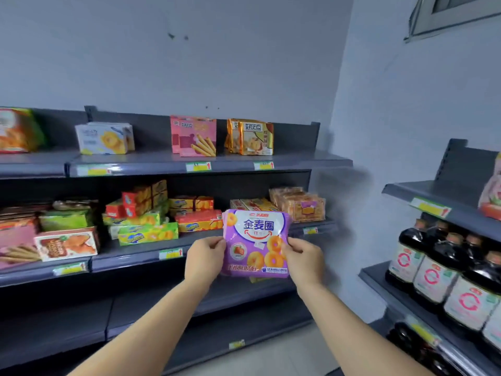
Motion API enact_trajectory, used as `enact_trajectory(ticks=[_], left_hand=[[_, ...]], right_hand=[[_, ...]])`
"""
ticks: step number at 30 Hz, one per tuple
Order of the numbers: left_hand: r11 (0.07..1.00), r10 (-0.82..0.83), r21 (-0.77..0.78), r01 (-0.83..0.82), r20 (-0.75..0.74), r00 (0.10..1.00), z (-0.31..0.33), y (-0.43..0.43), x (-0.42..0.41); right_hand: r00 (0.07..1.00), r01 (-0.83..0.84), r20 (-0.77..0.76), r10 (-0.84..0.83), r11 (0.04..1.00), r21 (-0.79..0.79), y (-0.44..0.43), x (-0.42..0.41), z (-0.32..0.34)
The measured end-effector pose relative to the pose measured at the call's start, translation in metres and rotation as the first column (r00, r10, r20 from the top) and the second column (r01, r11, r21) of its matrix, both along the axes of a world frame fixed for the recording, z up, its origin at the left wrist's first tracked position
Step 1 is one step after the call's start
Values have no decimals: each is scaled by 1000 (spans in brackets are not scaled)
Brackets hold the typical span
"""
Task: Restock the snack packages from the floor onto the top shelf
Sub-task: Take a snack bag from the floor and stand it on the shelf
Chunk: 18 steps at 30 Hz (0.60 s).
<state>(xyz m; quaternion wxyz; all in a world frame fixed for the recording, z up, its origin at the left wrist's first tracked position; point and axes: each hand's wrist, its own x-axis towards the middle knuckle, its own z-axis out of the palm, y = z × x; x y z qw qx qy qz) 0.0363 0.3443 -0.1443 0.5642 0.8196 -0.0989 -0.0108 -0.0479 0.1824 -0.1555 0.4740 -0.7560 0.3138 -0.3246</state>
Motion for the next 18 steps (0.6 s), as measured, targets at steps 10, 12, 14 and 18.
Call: enact_trajectory(ticks=[10, 12, 14, 18], left_hand=[[967, 241, -100, -234, 61, 969, 45, 36, 77], [955, 290, -94, -281, 91, 953, 54, 48, 90], [943, 332, -74, -325, 114, 937, 62, 61, 103], [924, 382, -75, -375, 117, 917, 71, 93, 135]], right_hand=[[957, -274, 74, 282, 957, -99, 17, 123, 54], [941, -321, 78, 330, 941, -104, 27, 144, 63], [924, -364, 89, 373, 926, -97, 39, 165, 70], [897, -420, 111, 429, 903, -95, 66, 208, 77]])
